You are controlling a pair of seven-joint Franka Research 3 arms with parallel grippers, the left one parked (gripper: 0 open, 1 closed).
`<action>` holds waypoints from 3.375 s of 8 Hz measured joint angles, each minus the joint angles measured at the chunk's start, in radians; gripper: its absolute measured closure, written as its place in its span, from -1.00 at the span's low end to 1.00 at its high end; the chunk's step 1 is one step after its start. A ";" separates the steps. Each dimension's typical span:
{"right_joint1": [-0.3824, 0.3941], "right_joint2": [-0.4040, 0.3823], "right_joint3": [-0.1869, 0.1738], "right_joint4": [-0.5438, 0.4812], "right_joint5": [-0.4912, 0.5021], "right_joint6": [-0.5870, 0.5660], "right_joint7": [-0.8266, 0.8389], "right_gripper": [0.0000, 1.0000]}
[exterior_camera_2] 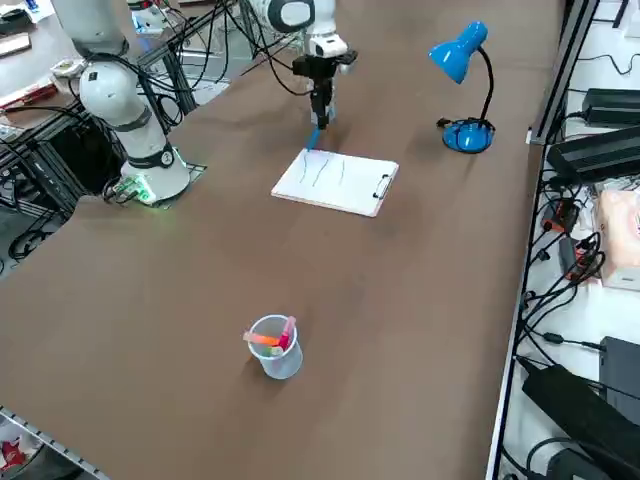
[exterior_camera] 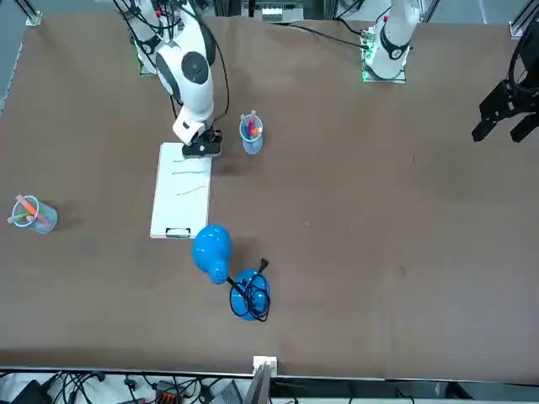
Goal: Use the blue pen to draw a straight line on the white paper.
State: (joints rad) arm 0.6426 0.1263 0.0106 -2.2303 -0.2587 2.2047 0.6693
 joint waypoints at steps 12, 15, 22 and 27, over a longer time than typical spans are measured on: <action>-0.435 -0.163 -0.061 0.333 0.097 -0.425 -0.648 0.56; -0.592 -0.151 -0.068 0.341 0.106 -0.388 -0.852 0.56; -0.995 0.073 -0.079 0.345 0.111 0.123 -1.479 0.56; -1.079 0.189 -0.077 0.364 0.182 0.196 -1.571 0.56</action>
State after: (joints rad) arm -0.4364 0.3158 -0.0666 -1.8661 -0.0764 2.4011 -0.9022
